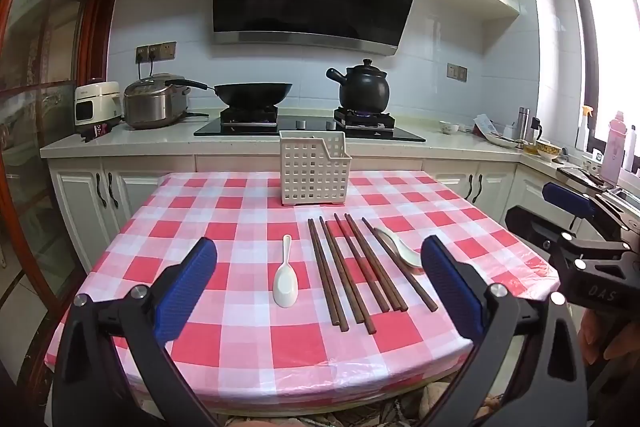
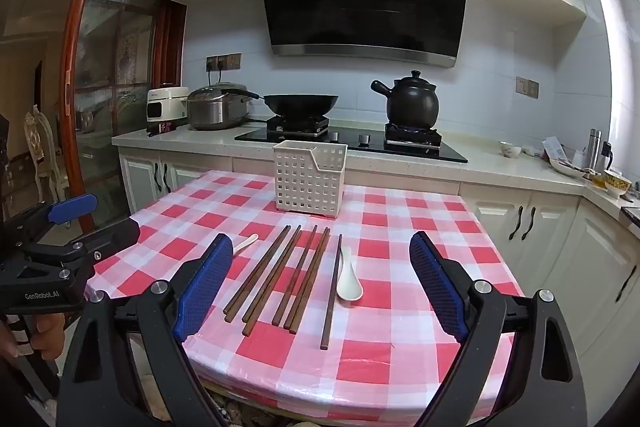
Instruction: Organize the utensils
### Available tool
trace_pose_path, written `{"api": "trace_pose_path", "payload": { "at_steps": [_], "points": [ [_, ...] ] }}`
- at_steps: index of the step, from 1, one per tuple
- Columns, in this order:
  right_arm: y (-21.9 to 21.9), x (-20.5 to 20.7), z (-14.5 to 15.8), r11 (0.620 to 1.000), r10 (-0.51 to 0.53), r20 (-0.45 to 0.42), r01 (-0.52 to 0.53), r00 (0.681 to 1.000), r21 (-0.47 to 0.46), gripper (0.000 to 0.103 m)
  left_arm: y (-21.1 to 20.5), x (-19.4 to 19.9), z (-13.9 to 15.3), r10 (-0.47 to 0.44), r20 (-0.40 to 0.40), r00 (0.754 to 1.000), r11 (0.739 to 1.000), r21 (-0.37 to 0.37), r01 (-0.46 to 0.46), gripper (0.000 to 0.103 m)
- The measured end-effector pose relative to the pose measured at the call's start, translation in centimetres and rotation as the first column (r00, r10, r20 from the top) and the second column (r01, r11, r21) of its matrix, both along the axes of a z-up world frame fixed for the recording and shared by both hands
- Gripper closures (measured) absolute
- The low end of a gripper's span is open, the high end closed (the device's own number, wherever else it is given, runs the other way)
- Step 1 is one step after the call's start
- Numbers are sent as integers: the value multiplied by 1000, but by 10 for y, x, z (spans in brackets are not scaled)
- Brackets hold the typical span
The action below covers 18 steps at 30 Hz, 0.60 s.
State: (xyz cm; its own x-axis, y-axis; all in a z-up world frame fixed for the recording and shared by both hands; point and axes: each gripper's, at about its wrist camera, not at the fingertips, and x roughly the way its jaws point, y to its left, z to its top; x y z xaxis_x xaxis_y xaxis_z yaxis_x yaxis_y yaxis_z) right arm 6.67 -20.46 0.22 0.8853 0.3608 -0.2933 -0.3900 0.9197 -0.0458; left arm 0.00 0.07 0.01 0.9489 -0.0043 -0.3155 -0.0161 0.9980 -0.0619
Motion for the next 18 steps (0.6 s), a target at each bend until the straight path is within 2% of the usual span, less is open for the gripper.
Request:
{"api": "trace_pose_path", "payload": {
  "at_steps": [18],
  "points": [
    [0,1,-3,1000,2,-4,-2,1000,5,18,2,1,-1,-6,-7,1000,1000,1,6,4]
  ]
}}
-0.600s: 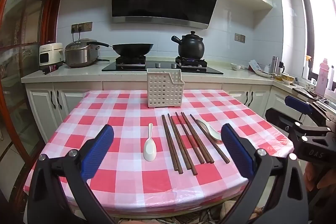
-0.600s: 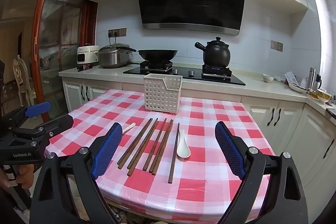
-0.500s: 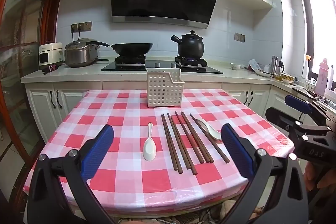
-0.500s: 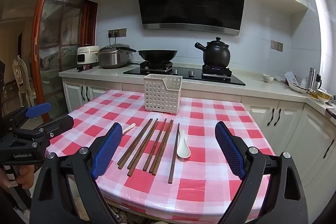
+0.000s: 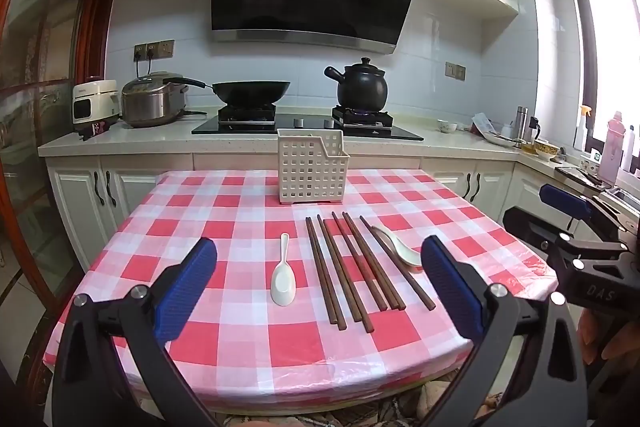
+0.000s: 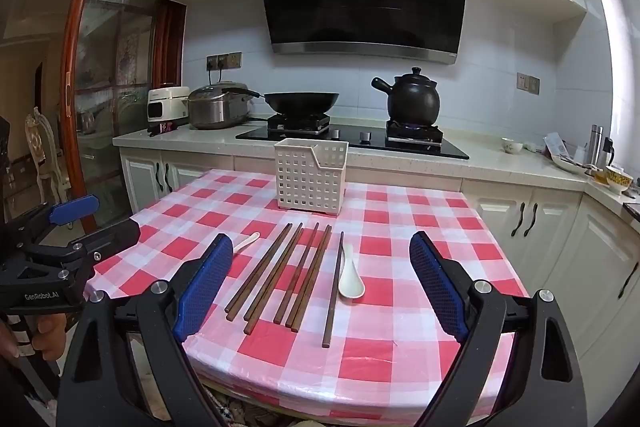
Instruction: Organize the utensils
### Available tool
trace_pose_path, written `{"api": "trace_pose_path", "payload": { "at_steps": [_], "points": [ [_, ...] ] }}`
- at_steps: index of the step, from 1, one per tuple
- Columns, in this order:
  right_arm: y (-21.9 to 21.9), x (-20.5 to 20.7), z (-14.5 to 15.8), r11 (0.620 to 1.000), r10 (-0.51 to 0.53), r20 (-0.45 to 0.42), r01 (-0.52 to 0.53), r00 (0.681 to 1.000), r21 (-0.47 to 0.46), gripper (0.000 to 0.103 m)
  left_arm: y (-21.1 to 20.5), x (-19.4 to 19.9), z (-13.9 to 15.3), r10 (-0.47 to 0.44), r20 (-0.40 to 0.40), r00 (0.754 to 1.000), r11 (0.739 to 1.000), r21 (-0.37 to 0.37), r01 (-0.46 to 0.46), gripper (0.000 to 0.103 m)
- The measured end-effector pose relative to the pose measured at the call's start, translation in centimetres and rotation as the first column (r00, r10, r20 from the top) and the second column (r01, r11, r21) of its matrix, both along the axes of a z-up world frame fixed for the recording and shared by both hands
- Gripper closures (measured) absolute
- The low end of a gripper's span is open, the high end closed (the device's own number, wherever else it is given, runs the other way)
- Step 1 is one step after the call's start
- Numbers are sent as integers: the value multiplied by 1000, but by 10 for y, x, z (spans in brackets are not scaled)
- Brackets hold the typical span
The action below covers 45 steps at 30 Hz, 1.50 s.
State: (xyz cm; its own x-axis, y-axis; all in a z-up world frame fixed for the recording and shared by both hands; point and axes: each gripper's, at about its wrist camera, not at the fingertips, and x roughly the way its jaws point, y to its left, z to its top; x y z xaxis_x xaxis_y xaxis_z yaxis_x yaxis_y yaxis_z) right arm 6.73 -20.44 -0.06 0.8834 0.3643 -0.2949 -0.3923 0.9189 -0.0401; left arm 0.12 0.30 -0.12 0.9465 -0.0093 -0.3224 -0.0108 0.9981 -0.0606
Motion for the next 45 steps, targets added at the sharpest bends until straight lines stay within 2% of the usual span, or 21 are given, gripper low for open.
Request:
{"api": "trace_pose_path", "payload": {
  "at_steps": [10,18,45],
  "points": [
    [-3,2,-4,1000,7,-15,-6,1000,15,18,-5,0,-1,-4,-1,1000,1000,-4,4,4],
    [-7,7,-6,997,45,-52,-42,998,58,18,-5,2,-5,-45,-18,999,999,-28,44,4],
    [-8,3,-3,999,35,-44,-33,998,43,18,-2,3,-6,-31,-21,999,999,-35,30,4]
  ]
}}
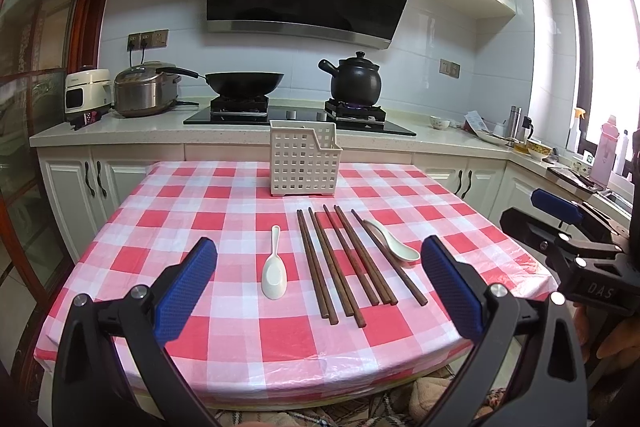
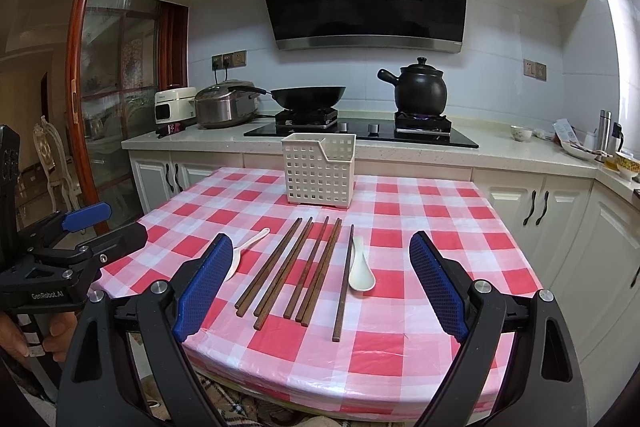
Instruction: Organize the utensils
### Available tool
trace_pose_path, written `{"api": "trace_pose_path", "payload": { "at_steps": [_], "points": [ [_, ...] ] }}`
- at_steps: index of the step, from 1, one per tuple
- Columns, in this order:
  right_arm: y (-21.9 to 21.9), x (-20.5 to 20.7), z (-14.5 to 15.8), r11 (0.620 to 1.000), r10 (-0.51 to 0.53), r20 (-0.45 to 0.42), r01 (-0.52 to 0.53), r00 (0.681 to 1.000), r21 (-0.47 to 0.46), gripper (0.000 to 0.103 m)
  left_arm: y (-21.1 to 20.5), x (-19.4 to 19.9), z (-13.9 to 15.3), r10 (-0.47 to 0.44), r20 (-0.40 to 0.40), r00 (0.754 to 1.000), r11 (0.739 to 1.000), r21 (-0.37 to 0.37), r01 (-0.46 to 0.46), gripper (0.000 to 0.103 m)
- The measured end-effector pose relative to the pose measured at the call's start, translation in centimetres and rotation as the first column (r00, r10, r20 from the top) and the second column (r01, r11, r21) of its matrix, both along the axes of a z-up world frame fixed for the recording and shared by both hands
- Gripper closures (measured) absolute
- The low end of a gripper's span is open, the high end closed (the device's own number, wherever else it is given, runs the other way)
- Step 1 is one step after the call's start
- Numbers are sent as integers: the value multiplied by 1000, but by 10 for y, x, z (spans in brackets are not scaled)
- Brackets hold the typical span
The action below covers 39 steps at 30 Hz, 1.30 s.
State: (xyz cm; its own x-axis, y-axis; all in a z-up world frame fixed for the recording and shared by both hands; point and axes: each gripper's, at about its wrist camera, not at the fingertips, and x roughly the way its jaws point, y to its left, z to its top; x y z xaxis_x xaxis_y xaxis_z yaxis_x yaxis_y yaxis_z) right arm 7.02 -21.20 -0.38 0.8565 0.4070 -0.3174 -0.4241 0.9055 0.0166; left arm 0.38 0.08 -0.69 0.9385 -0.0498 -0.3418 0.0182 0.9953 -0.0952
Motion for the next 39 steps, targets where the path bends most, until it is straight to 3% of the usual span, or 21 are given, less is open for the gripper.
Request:
{"api": "trace_pose_path", "payload": {
  "at_steps": [39],
  "points": [
    [1,-1,1,1000,1,0,-1,1000,0,18,1,1,0,-14,2,1000,1000,-10,14,4]
  ]
}}
